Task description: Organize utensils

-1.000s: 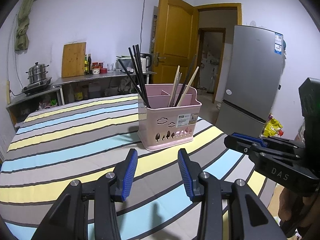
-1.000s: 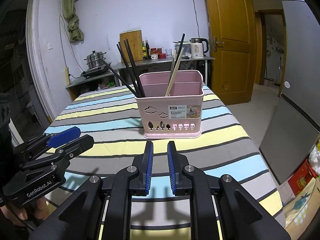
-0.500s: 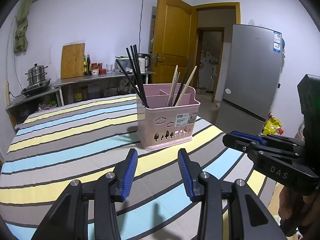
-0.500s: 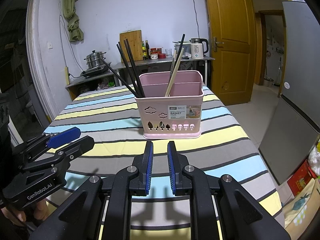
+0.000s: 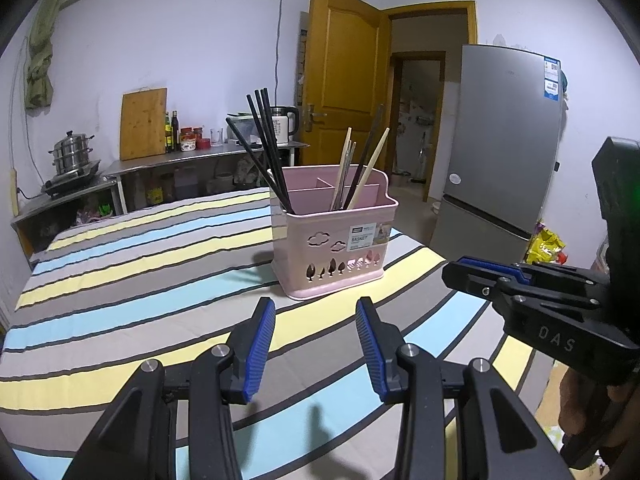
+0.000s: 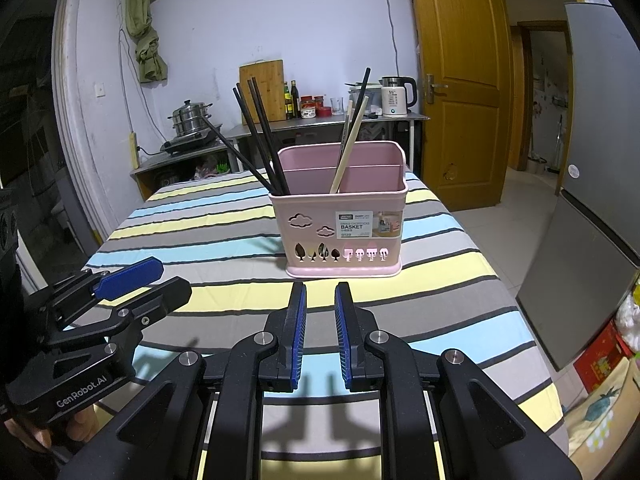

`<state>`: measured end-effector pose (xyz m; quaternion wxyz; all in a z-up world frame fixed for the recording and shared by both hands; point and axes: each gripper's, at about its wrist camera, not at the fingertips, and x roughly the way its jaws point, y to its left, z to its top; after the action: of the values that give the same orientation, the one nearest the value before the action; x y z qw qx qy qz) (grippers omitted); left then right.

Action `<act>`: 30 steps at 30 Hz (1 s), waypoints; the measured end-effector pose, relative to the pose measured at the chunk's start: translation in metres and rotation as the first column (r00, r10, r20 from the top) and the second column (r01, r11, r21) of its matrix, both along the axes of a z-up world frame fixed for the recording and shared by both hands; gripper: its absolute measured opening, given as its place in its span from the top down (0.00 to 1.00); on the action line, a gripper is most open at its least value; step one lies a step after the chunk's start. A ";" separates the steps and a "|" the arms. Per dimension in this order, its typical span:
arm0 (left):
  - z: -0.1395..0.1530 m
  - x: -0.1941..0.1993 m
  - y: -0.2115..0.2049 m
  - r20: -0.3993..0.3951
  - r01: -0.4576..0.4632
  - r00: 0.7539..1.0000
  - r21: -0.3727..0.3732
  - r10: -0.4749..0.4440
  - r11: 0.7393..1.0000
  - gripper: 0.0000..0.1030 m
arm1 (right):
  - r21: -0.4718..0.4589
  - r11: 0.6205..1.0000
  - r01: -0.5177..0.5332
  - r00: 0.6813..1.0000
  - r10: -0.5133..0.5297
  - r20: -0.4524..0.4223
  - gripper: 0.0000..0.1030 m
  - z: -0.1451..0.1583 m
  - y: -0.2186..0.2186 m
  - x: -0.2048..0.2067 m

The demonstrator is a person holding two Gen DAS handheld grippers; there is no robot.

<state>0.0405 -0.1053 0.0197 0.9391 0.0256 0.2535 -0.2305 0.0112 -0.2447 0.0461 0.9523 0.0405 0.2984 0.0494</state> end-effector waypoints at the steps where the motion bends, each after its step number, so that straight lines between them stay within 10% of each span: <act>1: 0.000 0.000 0.000 0.001 0.003 1.000 0.000 -0.003 1.000 0.60 | 0.000 1.000 0.000 1.000 0.000 -0.001 0.86 0.000 0.000 0.000; 30: -0.007 -0.003 -0.007 -0.013 0.018 1.000 0.013 -0.018 1.000 0.60 | -0.010 1.000 0.000 1.000 0.000 -0.007 0.86 -0.001 -0.001 -0.001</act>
<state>0.0378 -0.1120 0.0122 0.9352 0.0326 0.2607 -0.2374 0.0106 -0.2455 0.0454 0.9515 0.0357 0.3018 0.0478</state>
